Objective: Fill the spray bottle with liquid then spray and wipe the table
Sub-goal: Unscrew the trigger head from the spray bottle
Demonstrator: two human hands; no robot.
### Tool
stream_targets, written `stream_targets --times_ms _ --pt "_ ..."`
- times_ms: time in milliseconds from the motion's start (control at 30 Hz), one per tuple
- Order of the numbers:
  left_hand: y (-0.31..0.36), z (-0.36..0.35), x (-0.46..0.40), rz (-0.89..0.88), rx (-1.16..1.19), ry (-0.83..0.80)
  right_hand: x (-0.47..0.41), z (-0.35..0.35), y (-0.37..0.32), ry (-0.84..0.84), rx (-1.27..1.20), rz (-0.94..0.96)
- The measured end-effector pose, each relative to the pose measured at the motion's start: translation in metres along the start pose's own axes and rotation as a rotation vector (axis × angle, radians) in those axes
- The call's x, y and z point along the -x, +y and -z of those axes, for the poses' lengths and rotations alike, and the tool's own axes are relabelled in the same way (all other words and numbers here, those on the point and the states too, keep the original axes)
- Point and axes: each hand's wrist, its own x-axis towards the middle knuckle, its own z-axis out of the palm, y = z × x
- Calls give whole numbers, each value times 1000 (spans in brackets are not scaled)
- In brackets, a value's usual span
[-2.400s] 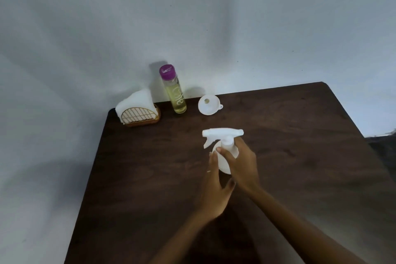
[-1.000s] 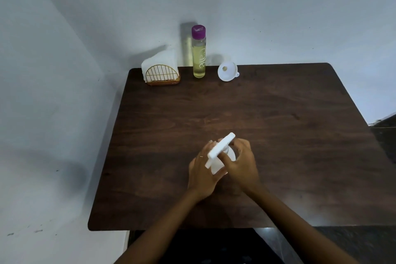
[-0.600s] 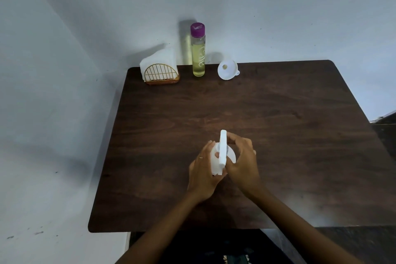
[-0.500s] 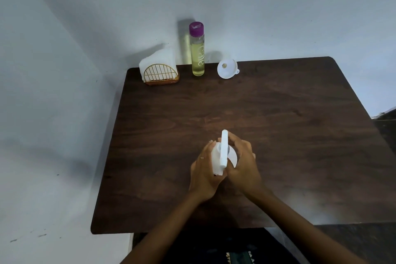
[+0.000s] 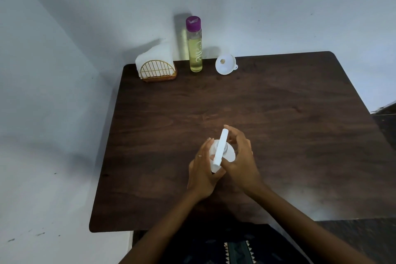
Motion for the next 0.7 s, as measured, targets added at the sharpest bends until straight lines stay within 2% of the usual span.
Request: stream_targets --times_ms 133,367,567,700 --pt "3 1 -1 58 30 -3 -3 -1 3 58 -27 4" --pt "4 0 -1 27 -4 10 -2 4 3 -45 21 56" --pt "2 1 -3 2 -63 -7 -9 3 -1 40 0 52" --pt "3 2 -2 8 -76 -1 -7 6 4 -52 44 66"
